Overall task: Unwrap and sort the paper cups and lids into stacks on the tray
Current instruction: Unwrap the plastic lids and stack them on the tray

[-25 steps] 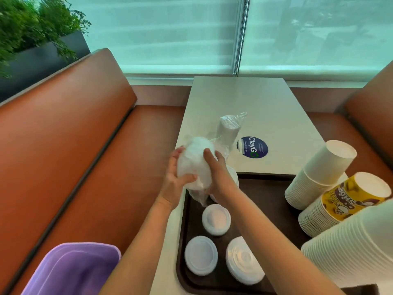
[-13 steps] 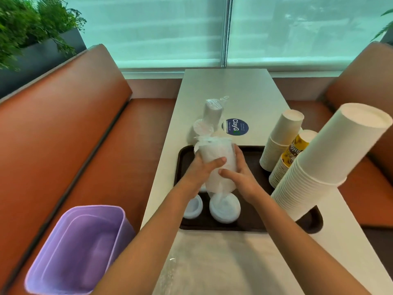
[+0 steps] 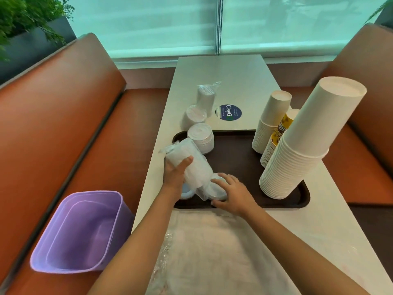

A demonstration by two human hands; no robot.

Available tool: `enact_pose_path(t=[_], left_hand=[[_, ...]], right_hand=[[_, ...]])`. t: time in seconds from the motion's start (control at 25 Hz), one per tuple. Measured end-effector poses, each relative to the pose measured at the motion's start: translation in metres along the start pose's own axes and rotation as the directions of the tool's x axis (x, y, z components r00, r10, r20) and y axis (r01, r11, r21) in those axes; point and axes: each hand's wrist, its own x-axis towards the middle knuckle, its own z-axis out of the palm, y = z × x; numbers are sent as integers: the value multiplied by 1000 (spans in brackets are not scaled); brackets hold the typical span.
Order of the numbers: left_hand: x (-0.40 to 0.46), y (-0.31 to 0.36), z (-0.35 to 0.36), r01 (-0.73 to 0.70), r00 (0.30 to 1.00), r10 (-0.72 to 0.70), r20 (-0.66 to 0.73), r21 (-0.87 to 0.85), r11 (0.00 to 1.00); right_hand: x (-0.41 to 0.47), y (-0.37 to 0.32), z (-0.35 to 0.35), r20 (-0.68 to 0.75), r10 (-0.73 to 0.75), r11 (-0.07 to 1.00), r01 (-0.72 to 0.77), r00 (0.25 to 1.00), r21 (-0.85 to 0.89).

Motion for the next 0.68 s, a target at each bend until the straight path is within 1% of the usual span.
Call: enact_pose_path(t=[0.04,0.08,0.16,0.24,0.4,0.48,0.52,0.56,0.6,0.64,0.68], left_hand=[[1,1,-3,-15,1000,15,-15,8,1000],[2,1,-5,-27,999,28,-21,15,1000],[4,1,-7,-59,998,60,-18,37,998],[7,-1,-8,-103,995,104,-11,77,992],[10,-12,-1,-162,986,154,57,174,971],[11,-20,3,-170,985,156,75,238,956],[10,-25,5,-169,985,151,88,258,951],[10,-29,5,-169,984,146,99,292,941],[9,-33,5,-182,982,153,112,335,925],[8,-37,6,-208,977,168,134,385,899],[8,-41,7,-233,970,179,163,430,872]], right_hand=[[2,0,2,4,8,998,-7,1000,-69],[7,-1,0,-30,21,996,-23,999,-87],[17,3,-4,-96,60,993,-70,994,-99],[29,9,-8,-119,115,988,-126,986,-91],[53,22,-16,-116,157,985,-164,981,-48],[63,25,-22,-88,176,980,-183,980,-75],[67,25,-24,-116,164,982,-174,980,-79],[67,23,-25,-197,134,990,-142,971,-23],[63,16,-27,-305,115,989,-80,945,126],[56,7,-30,-381,127,932,21,916,362],[47,-3,-33,-402,138,787,146,905,599]])
